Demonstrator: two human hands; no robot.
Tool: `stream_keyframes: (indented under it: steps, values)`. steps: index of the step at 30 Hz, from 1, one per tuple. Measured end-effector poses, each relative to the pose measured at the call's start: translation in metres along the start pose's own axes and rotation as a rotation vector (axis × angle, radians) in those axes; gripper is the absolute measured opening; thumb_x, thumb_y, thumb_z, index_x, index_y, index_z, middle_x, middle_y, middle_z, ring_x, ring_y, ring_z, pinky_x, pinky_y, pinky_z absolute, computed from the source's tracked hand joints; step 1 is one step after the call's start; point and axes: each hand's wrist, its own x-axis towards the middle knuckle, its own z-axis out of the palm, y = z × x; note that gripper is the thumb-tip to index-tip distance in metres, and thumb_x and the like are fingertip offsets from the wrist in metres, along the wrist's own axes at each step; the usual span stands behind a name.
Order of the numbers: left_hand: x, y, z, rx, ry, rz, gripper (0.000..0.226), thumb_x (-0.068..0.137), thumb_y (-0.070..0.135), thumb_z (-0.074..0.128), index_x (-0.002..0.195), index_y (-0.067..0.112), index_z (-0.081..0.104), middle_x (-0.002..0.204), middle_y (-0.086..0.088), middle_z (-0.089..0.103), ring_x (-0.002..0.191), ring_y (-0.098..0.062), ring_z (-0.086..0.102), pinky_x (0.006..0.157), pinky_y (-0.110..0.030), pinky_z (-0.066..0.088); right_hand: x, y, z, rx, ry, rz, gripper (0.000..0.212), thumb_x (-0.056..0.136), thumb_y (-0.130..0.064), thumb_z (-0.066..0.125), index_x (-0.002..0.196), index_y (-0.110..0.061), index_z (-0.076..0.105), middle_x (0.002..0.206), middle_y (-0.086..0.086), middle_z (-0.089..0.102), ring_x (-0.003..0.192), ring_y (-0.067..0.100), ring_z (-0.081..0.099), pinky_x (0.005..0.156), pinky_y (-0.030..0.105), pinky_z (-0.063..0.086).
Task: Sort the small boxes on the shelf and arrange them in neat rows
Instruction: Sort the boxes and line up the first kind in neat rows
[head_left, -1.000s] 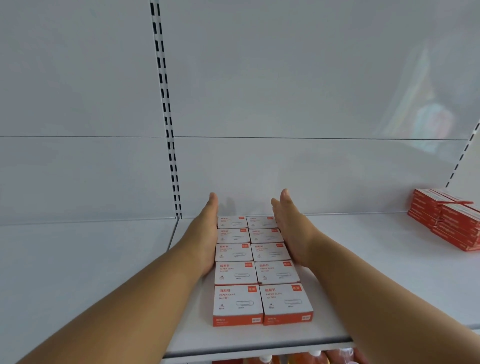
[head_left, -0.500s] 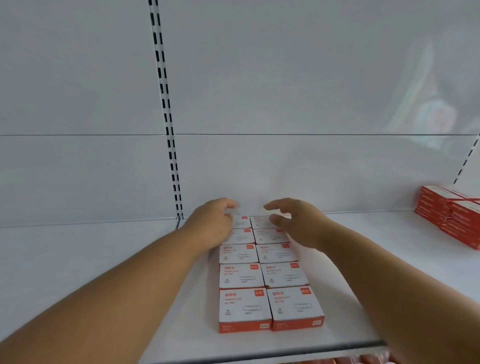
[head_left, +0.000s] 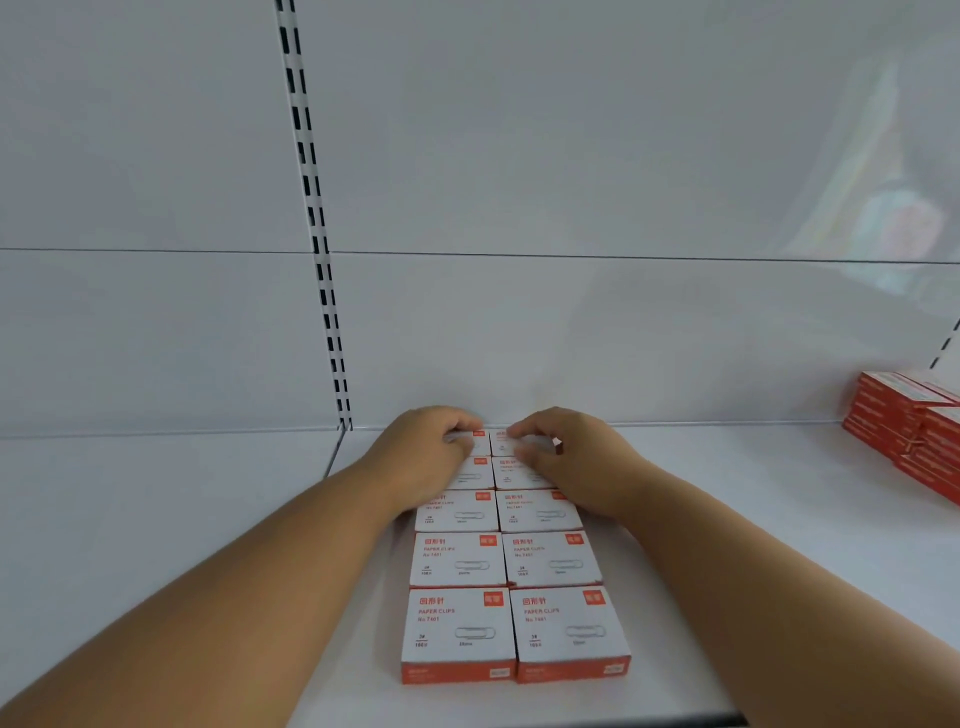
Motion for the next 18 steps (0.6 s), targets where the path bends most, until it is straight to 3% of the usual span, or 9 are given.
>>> stream_keyframes:
  steps: [8, 13, 14, 16, 18]
  values:
    - [0.003, -0.002, 0.001, 0.006, -0.023, -0.012, 0.025, 0.101, 0.025, 0.049, 0.119, 0.029, 0.066, 0.110, 0.008, 0.066, 0.091, -0.004, 0.063, 0.064, -0.016, 0.046, 0.002, 0.003, 0.002, -0.005, -0.003, 0.004, 0.028, 0.094, -0.039, 0.057, 0.120, -0.032, 0.065, 0.122, -0.014, 0.061, 0.100, 0.004, 0.053, 0.085, 0.021, 0.039]
    - [0.001, -0.006, -0.009, 0.011, 0.062, -0.017, 0.033, 0.101, 0.021, 0.048, 0.132, 0.026, 0.057, 0.129, 0.008, 0.057, 0.114, -0.011, 0.055, 0.096, -0.025, 0.043, 0.004, 0.005, -0.008, 0.190, 0.099, 0.116, 0.026, 0.097, -0.039, 0.050, 0.117, -0.028, 0.064, 0.113, -0.010, 0.064, 0.102, 0.011, 0.058, 0.087, 0.026, 0.043]
    - [0.001, -0.010, -0.013, 0.052, 0.106, -0.024, 0.030, 0.101, 0.021, 0.048, 0.129, 0.026, 0.058, 0.126, 0.007, 0.058, 0.113, -0.012, 0.055, 0.096, -0.028, 0.044, 0.004, 0.007, -0.012, 0.191, 0.146, 0.135, 0.024, 0.098, -0.037, 0.047, 0.111, -0.026, 0.064, 0.108, -0.009, 0.065, 0.098, 0.012, 0.058, 0.083, 0.027, 0.044]
    - [-0.002, -0.018, -0.021, 0.256, 0.171, -0.067, 0.018, 0.100, 0.026, 0.045, 0.106, 0.023, 0.062, 0.108, 0.003, 0.063, 0.098, -0.018, 0.059, 0.082, -0.032, 0.048, 0.004, 0.011, -0.019, 0.060, 0.182, 0.173, 0.025, 0.099, -0.037, 0.045, 0.096, -0.018, 0.061, 0.094, -0.004, 0.066, 0.087, 0.018, 0.059, 0.074, 0.032, 0.046]
    - [-0.004, -0.024, -0.028, 0.429, 0.136, -0.145, 0.026, 0.099, 0.033, 0.040, 0.084, 0.020, 0.057, 0.089, 0.000, 0.063, 0.083, -0.021, 0.058, 0.067, -0.031, 0.043, 0.004, 0.012, -0.018, -0.072, 0.096, 0.225, 0.035, 0.098, -0.040, 0.043, 0.091, -0.011, 0.061, 0.088, 0.004, 0.067, 0.083, 0.025, 0.061, 0.073, 0.035, 0.049]
